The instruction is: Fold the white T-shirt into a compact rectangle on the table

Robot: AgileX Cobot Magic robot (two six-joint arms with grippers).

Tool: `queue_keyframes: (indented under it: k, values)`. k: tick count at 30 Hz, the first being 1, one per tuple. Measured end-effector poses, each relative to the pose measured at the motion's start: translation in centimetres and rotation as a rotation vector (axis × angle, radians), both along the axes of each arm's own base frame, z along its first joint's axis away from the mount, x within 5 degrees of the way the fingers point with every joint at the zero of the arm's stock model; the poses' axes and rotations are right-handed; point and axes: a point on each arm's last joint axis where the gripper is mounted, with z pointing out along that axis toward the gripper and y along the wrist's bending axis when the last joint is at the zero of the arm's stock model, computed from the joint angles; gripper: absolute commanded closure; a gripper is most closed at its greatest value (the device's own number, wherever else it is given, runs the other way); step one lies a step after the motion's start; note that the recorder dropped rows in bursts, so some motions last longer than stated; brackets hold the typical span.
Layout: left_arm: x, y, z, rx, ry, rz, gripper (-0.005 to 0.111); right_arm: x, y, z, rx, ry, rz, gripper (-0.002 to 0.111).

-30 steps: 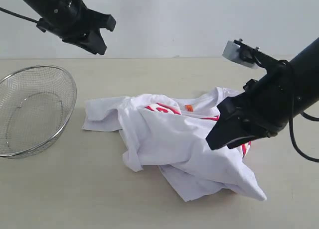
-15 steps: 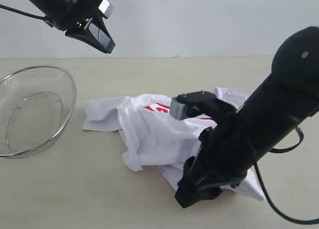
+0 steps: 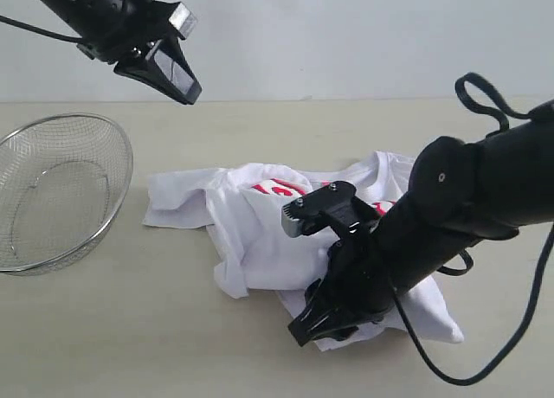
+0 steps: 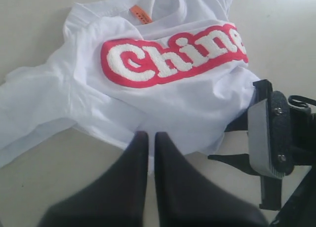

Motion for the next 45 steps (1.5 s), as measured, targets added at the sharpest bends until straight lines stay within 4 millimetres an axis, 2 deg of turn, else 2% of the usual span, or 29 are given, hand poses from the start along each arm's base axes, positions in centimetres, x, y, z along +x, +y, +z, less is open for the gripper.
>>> queue_keyframes:
  k: [3,9,15,25,26,28,31,40,45]
  values:
    - [-0.2,0.0,-0.8,0.003,0.031,0.000,0.102,0.1,0.1,-0.7,-0.011,0.010,-0.003,0.065]
    - [-0.7,0.1,-2.3,0.013,0.085,0.000,0.102,-0.2,0.6,-0.9,-0.014,0.011,0.016,0.065]
    - [-0.8,0.1,-2.5,0.015,0.091,-0.002,0.102,-0.6,1.6,-0.8,-0.014,-0.013,0.047,0.065]
    - [-0.8,0.1,-2.5,0.015,0.091,-0.002,0.102,-0.5,1.5,-1.9,-0.052,-0.005,0.062,0.066]
    - [-0.8,0.1,-2.5,0.015,0.091,-0.002,0.102,-0.4,1.6,-2.0,-0.052,-0.002,0.060,0.068]
    - [-0.8,0.1,-2.5,0.015,0.091,-0.002,0.102,-0.4,1.6,-2.3,-0.056,0.007,0.058,0.080]
    - [-0.8,0.1,-2.5,0.015,0.091,-0.002,0.102,-0.2,1.6,-2.4,-0.060,0.007,0.060,0.108]
    - [-0.7,0.1,-2.5,0.015,0.086,-0.004,0.102,-0.2,1.6,-2.1,-0.054,0.007,0.055,0.108]
    - [-0.3,0.1,-2.4,0.009,0.033,0.008,0.102,-1.7,1.3,-0.6,-0.061,0.073,0.117,0.108]
